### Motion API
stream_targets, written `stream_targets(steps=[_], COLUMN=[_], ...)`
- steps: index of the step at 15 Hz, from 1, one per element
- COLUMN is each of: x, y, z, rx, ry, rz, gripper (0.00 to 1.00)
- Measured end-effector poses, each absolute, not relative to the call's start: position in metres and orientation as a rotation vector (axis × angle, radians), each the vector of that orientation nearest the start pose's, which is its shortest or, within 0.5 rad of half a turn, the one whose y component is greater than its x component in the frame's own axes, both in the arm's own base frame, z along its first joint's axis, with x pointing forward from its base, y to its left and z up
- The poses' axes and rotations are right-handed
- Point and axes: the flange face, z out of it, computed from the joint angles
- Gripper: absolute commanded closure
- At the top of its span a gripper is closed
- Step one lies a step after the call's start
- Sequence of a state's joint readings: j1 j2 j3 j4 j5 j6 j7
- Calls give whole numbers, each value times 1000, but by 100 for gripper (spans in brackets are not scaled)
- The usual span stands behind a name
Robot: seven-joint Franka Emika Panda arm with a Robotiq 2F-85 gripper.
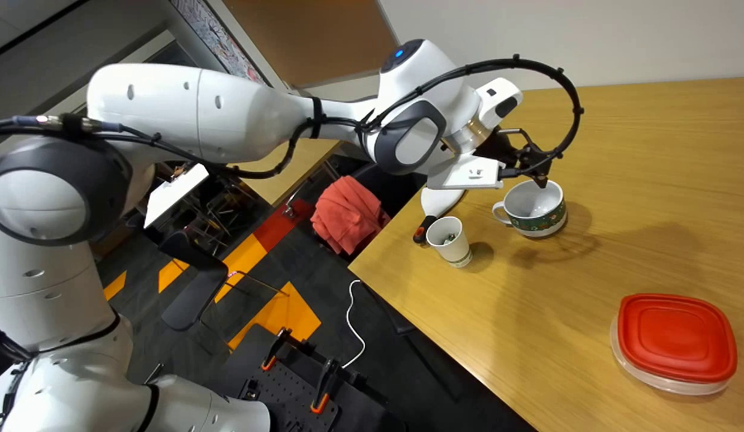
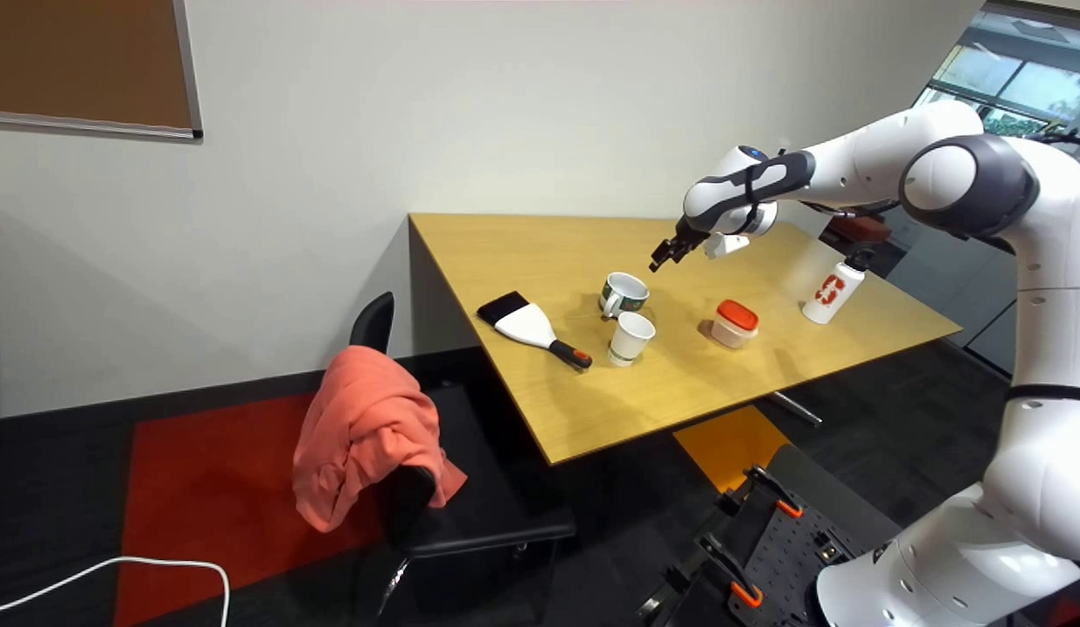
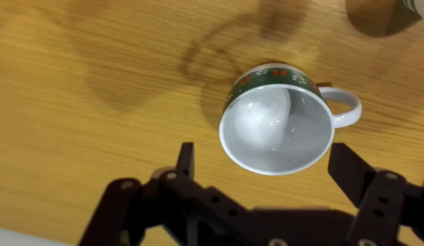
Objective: Put the red lid on the lunchbox, move the cup to the left, and then move the mug to the right
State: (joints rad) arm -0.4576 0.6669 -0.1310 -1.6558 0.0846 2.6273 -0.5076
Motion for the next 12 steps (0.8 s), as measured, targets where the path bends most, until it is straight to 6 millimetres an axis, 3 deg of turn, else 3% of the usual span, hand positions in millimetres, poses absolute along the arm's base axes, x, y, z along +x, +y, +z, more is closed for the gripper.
stream_targets(steps=[5, 12], x=[619, 628], y=[-398, -411], z=[217, 177], rx=[-3187, -3113], ry=[567, 787], rz=[-318, -268], gripper=[0, 0])
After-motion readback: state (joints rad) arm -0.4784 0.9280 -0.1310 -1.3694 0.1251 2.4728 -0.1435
